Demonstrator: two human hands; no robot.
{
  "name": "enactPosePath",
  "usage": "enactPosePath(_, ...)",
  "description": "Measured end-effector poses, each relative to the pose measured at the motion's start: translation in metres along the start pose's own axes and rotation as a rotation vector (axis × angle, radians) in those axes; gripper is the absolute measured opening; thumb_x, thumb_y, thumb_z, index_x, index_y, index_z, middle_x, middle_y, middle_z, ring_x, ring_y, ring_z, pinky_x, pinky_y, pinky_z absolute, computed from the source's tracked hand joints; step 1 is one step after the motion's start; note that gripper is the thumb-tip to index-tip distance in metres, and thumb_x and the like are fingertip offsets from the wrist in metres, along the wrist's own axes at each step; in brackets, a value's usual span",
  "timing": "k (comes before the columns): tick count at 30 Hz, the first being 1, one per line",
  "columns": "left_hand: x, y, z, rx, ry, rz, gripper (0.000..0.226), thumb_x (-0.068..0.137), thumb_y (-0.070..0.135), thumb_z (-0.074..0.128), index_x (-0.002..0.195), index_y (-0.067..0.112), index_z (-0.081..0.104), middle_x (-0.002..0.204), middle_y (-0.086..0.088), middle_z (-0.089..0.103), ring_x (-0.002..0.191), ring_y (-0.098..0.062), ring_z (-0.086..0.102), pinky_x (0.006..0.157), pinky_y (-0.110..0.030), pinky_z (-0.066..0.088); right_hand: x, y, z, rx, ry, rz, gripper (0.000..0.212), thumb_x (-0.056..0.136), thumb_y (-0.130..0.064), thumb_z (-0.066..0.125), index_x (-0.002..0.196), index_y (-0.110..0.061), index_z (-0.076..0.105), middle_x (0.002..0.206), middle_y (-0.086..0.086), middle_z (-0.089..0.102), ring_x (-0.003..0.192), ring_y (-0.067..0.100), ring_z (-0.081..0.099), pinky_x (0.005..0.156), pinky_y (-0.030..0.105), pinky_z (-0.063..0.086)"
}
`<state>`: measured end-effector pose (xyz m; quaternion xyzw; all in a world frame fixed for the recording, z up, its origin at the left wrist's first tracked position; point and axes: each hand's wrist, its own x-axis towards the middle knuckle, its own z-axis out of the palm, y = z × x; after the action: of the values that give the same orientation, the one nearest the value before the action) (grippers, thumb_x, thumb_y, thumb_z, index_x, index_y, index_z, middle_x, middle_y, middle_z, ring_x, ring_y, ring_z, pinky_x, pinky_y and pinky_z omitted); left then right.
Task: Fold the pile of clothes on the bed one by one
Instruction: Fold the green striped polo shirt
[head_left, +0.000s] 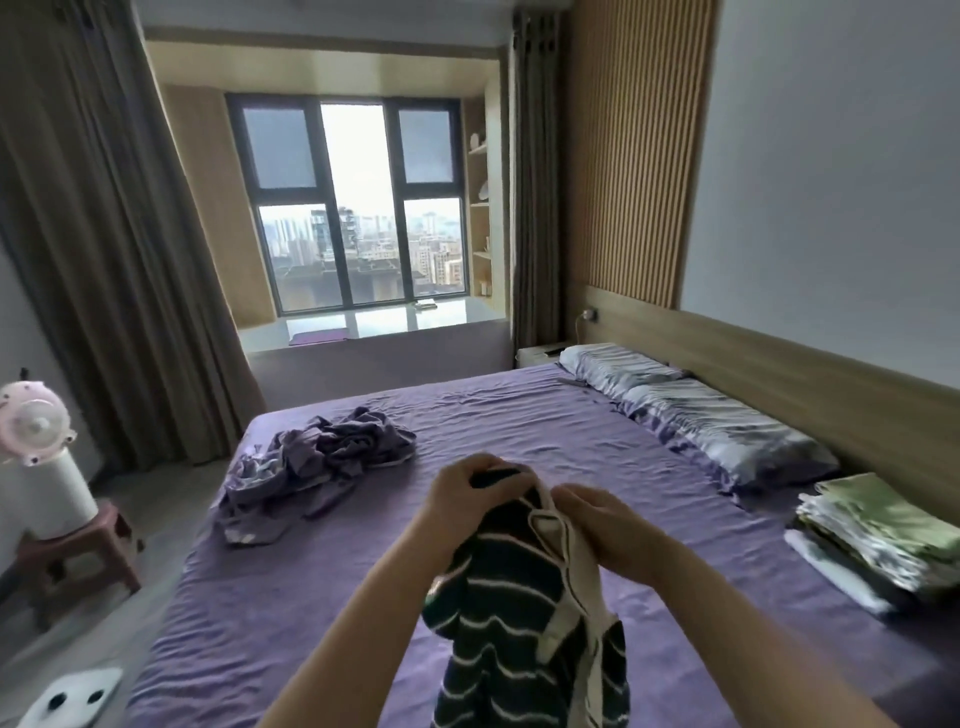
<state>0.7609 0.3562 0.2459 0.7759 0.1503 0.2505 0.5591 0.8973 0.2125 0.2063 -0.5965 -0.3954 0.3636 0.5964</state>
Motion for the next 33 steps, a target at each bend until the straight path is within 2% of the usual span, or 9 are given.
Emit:
enactPosePath(5,0.02,0.045,0.0,-0.212,0.127,-0.065,0.015,0.072,0.03,0.078,0.084,0.022,0.075,0.088,-0.01,0.071,0.081,-0.024,0.065,0.077,-0.036,0.054,-0.034,0.025,-0.052,0.008,-0.017,0.065,0.052,0.069,-0.037,0.082,0.101,0.0,0.065,0.093,0.012,0.064,0.086,0.023,0.061,0.074,0.031,0.049)
enactPosePath(9,0.035,0.054,-0.003,-0.088,0.285,-0.004,0.011,0.075,0.035,0.076,0.083,0.028,0.075,0.085,0.002,0.073,0.081,-0.016,0.066,0.068,-0.025,0.048,-0.052,0.022,-0.106,-0.014,0.052,0.0,0.028,0.075,-0.026,0.072,0.096,-0.008,0.071,0.09,0.011,0.069,0.085,0.02,0.065,0.074,0.025,0.051)
enactPosePath(15,0.049,0.03,0.031,-0.046,0.361,-0.072,0.014,0.081,0.031,0.072,0.082,0.017,0.074,0.088,-0.01,0.071,0.082,-0.024,0.064,0.078,-0.036,0.051,-0.043,0.013,-0.167,-0.203,0.114,-0.094,0.008,0.09,-0.023,0.061,0.088,-0.021,0.069,0.076,-0.006,0.066,0.074,0.008,0.061,0.064,0.015,0.044)
enactPosePath(20,0.068,0.033,0.069,-0.082,0.454,-0.087,0.015,0.086,0.027,0.068,0.085,0.011,0.069,0.071,-0.004,0.068,0.069,-0.018,0.061,0.065,-0.028,0.049,-0.032,0.014,-0.206,-0.197,0.197,-0.189,0.005,0.091,-0.014,0.06,0.089,-0.015,0.055,0.067,0.002,0.057,0.063,0.017,0.05,0.059,0.025,0.039)
enactPosePath(25,0.087,0.048,0.087,-0.141,0.497,-0.118,0.013,0.088,0.026,0.066,0.086,0.014,0.068,0.062,0.001,0.068,0.057,-0.011,0.063,0.054,-0.023,0.05,-0.039,-0.006,-0.246,-0.216,0.081,-0.295,0.015,0.089,-0.005,0.059,0.083,-0.017,0.065,0.083,-0.005,0.067,0.078,0.008,0.063,0.071,0.015,0.047)
enactPosePath(27,0.09,0.051,0.09,-0.175,0.477,-0.125,0.011,0.089,0.023,0.064,0.087,0.013,0.068,0.06,0.001,0.068,0.054,-0.01,0.064,0.051,-0.02,0.051,-0.042,-0.015,-0.262,-0.267,-0.022,-0.252,0.007,0.083,-0.02,0.07,0.089,-0.023,0.072,0.095,-0.007,0.069,0.09,0.006,0.064,0.078,0.014,0.048)
enactPosePath(28,0.091,0.051,0.091,-0.18,0.466,-0.13,0.011,0.089,0.022,0.064,0.087,0.013,0.068,0.061,0.001,0.068,0.055,-0.01,0.064,0.05,-0.02,0.051,-0.041,-0.016,-0.271,-0.343,-0.057,-0.253,0.016,0.078,-0.029,0.074,0.094,-0.024,0.073,0.1,-0.008,0.067,0.096,0.005,0.062,0.083,0.014,0.047)
enactPosePath(31,0.094,0.046,0.094,-0.129,0.421,-0.142,0.015,0.087,0.025,0.066,0.089,0.01,0.07,0.075,-0.009,0.07,0.069,-0.02,0.066,0.066,-0.029,0.054,-0.036,-0.015,-0.292,-0.538,-0.041,-0.28,0.015,0.076,-0.03,0.075,0.091,-0.031,0.073,0.112,-0.01,0.061,0.106,-0.003,0.054,0.093,0.01,0.038)
enactPosePath(33,0.094,0.039,0.1,-0.062,0.363,-0.132,0.014,0.086,0.024,0.067,0.089,0.013,0.074,0.083,-0.01,0.072,0.074,-0.018,0.066,0.069,-0.027,0.054,-0.03,-0.007,-0.299,-0.493,0.04,-0.317,0.013,0.078,-0.021,0.073,0.083,-0.033,0.073,0.114,-0.011,0.061,0.107,-0.004,0.054,0.092,0.009,0.036)
